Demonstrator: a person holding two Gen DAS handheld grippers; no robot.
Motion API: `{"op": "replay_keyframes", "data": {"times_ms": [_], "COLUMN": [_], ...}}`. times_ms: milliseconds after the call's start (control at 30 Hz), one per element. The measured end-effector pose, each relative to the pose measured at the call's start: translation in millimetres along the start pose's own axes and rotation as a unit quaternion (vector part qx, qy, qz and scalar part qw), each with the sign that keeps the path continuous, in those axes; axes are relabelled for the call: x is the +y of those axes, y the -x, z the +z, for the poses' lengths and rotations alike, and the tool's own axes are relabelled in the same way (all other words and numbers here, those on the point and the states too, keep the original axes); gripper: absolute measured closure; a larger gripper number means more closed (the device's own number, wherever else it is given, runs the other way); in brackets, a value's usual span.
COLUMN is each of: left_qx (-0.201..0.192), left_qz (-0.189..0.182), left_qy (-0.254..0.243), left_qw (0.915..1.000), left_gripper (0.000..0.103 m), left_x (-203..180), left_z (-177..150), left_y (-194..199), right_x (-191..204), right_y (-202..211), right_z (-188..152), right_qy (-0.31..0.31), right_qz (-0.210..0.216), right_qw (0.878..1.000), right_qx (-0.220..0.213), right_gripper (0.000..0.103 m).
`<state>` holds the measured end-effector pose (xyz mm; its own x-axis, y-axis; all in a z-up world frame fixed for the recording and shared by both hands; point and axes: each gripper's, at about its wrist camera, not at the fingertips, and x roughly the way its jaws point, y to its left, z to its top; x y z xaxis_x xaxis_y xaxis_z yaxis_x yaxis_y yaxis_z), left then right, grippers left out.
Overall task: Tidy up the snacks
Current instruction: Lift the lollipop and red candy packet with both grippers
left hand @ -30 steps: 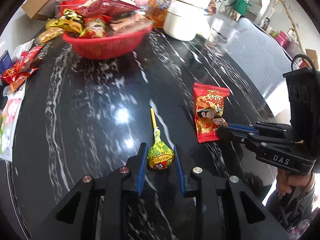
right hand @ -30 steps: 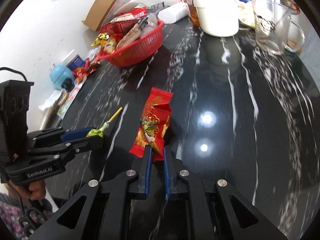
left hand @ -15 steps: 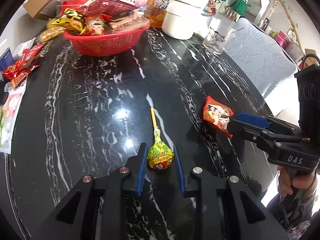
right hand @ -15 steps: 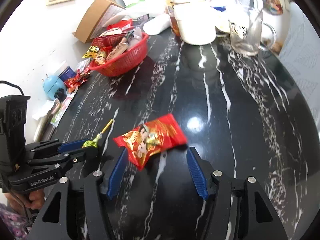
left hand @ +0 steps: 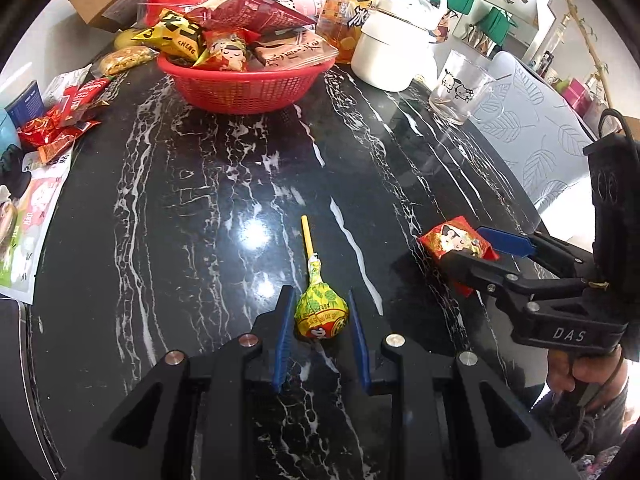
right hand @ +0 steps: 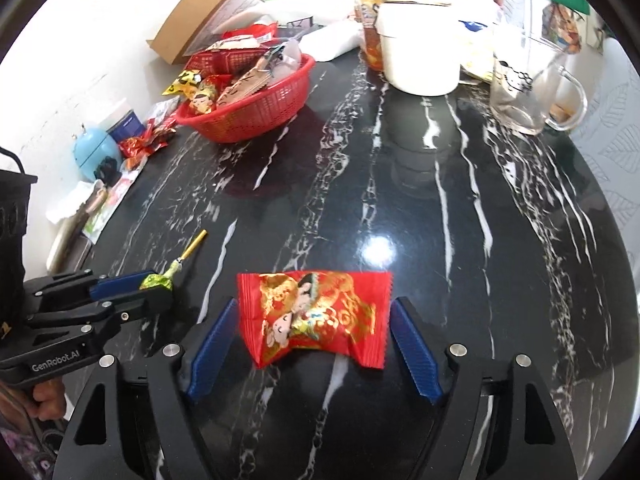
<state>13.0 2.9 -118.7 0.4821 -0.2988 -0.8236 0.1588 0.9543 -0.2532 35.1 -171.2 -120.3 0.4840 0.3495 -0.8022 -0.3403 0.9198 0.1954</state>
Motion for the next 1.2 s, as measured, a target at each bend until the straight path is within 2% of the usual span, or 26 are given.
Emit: {"op": "replay_keyframes", "data": {"times_ms": [300,367,467,500,667,1200], "left_qx": [-0.001,-0.001,-0.002,-0.002,-0.003,-0.011], "left_qz": [0.003,0.004,0.003,0.002,0.003,-0.003], "left_qy": [0.006,0.004,0.003,0.004,0.005,-0.007], "left_qw": [1.0,1.0,1.0,1.0,1.0,0.9999], "left_gripper": [0.077,0.077,0.077,0.077,0.077,0.077], "left_x": [5,5,5,5,5,-6], "left_z": [1,2,2,1,1,3], "left_y": [1,0,0,0,1,9], "right_x": [6,7,7,7,3,3], "right_y": [-1,-1,-2,-2,-1,9], "right_z": [-3,-4,-5,-5,-5,-19], "right_qy": [0.01,0.007,0.004,0.006,-0.005,-0.025], "right_qz": [0.001,0.013,0.015,0.012,0.022,0.052], "right_qw": [1.0,1.0,1.0,1.0,1.0,0.998], "right_qx": [-0.004,-0.003,-0.004,-0.004,-0.009,-0.004], "right_gripper": [0.027,0.039,0.067,0.069,0.072,0.073]}}
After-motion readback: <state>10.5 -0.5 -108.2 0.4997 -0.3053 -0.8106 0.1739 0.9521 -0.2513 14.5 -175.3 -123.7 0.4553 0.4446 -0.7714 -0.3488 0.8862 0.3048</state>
